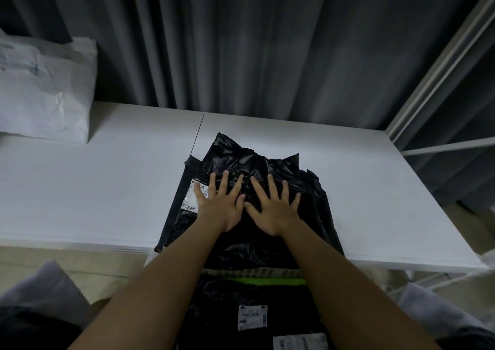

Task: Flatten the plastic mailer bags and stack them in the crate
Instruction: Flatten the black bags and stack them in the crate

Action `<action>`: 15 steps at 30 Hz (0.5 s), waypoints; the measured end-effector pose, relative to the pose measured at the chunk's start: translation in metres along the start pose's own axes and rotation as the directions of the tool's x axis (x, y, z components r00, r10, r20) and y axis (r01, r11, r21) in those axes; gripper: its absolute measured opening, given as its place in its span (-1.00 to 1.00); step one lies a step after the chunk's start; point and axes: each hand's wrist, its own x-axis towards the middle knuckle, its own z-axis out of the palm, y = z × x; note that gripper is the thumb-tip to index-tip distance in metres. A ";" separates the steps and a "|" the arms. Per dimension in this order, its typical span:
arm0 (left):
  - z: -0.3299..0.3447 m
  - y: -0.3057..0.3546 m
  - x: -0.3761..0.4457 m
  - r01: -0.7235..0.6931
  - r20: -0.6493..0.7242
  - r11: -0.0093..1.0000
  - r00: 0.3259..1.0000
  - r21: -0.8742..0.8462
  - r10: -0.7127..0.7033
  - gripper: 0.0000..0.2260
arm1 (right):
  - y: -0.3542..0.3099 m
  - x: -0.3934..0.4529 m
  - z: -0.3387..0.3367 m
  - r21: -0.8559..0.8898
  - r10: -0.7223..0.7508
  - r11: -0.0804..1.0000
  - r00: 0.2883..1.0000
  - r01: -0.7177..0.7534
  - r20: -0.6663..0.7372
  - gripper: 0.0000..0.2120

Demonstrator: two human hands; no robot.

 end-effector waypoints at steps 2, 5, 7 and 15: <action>0.003 -0.001 0.001 0.006 0.014 1.000 1.000 0.024 -0.006 -0.51 | 0.000 0.002 0.003 -0.014 0.004 1.000 1.000 -0.004 0.018 -0.38; 0.008 -0.002 0.003 0.011 0.041 0.998 0.999 0.062 -0.014 -0.51 | -0.001 0.004 0.009 -0.038 0.012 0.999 0.999 -0.010 0.035 -0.38; 0.012 -0.002 0.004 0.014 0.046 0.996 0.999 0.083 -0.018 -0.51 | -0.001 0.006 0.014 -0.046 0.012 0.999 0.999 -0.010 0.046 -0.38; 0.018 -0.002 0.005 0.034 0.110 0.997 0.993 0.076 -0.042 -0.51 | 0.000 0.011 0.019 -0.070 0.028 0.997 0.995 -0.022 0.094 -0.37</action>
